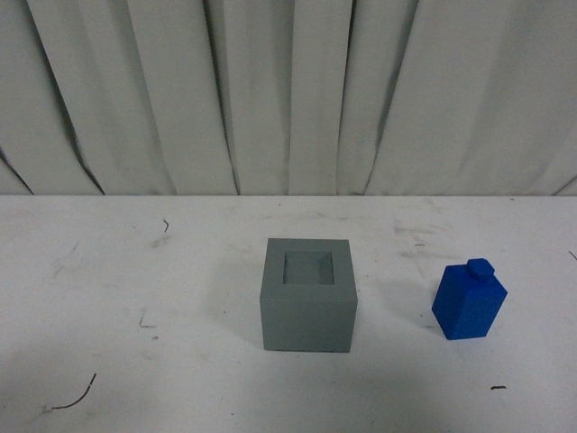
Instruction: Insert blue part into gray base
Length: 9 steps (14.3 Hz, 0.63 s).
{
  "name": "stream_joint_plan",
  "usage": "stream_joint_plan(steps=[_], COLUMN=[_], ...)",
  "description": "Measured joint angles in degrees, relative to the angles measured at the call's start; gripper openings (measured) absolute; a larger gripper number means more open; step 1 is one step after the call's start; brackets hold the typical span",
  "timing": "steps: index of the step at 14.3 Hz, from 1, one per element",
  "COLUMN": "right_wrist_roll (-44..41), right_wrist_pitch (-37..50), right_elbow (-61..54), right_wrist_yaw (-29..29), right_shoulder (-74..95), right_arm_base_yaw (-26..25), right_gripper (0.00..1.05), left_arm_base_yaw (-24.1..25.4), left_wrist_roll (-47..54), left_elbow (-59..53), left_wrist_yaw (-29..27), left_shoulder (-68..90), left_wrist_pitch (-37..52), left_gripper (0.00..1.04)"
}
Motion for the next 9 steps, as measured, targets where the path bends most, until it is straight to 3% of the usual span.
stream_joint_plan(steps=[9], right_wrist_roll=[0.0], right_wrist_pitch=[-0.02], right_elbow=[0.0], right_wrist_yaw=[0.0], right_shoulder=[0.0], right_arm_base_yaw=[0.0], right_gripper=[0.98], left_arm_base_yaw=[0.0], left_wrist_roll=[0.0], left_elbow=[0.0], left_wrist_yaw=[0.0], left_shoulder=[0.0], left_wrist_pitch=[0.0], left_gripper=[0.98])
